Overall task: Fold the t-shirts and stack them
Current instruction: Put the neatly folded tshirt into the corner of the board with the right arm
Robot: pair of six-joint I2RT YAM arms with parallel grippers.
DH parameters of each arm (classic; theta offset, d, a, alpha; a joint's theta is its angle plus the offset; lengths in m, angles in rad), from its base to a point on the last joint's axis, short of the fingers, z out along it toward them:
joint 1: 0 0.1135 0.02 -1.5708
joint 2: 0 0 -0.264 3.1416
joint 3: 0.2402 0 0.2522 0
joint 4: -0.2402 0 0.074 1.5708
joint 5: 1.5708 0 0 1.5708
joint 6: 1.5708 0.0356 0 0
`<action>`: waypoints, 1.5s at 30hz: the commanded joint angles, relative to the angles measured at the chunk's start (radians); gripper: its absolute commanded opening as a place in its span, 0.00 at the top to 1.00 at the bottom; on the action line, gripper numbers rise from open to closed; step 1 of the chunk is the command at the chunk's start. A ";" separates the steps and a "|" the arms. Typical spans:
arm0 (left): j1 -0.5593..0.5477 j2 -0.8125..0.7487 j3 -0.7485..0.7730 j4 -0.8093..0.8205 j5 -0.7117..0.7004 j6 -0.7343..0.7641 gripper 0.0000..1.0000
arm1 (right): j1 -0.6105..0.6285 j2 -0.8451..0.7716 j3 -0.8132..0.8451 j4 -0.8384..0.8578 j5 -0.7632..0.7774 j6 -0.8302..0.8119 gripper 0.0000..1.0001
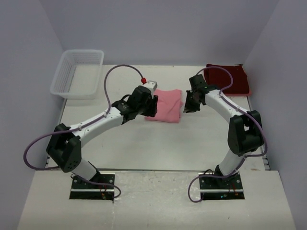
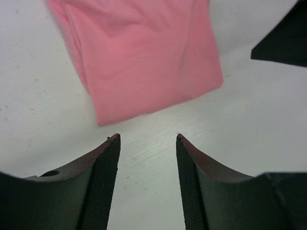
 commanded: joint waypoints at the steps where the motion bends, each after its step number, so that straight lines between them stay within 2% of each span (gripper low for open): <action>1: -0.068 -0.032 -0.035 0.029 -0.160 0.101 0.49 | -0.028 -0.065 0.005 0.013 -0.022 -0.025 0.83; 2: -0.111 -0.027 -0.041 0.027 -0.247 0.113 0.51 | -0.043 -0.074 0.005 0.010 -0.021 -0.028 0.79; 3: -0.134 -0.014 -0.044 0.020 -0.295 0.132 0.51 | -0.052 -0.084 0.006 0.005 -0.021 -0.030 0.71; 7: -0.258 0.045 -0.055 0.004 -0.569 0.162 0.56 | -0.131 -0.142 0.003 0.002 -0.050 -0.039 0.58; 13: -0.401 0.201 -0.063 0.038 -0.773 0.297 0.52 | -0.252 -0.179 0.017 -0.003 -0.131 -0.070 0.56; 17: -0.447 0.235 -0.078 0.153 -0.768 0.397 0.49 | -0.255 -0.194 0.008 0.007 -0.179 -0.084 0.56; 22: -0.501 0.206 -0.118 0.291 -0.794 0.572 0.52 | -0.254 -0.220 -0.049 0.051 -0.229 -0.088 0.55; 23: -0.513 0.197 -0.147 0.384 -0.797 0.637 0.53 | -0.254 -0.220 -0.055 0.054 -0.232 -0.088 0.55; 29: -0.565 0.249 -0.178 0.510 -0.789 0.785 0.52 | -0.255 -0.216 -0.073 0.068 -0.234 -0.088 0.55; 32: -0.576 0.321 -0.170 0.539 -0.754 0.829 0.52 | -0.263 -0.222 -0.067 0.068 -0.243 -0.087 0.55; 38: -0.574 0.364 -0.152 0.610 -0.656 0.932 0.54 | -0.276 -0.236 -0.069 0.069 -0.254 -0.087 0.55; 45: -0.510 0.396 -0.098 0.578 -0.544 0.965 0.54 | -0.284 -0.271 -0.073 0.069 -0.268 -0.088 0.55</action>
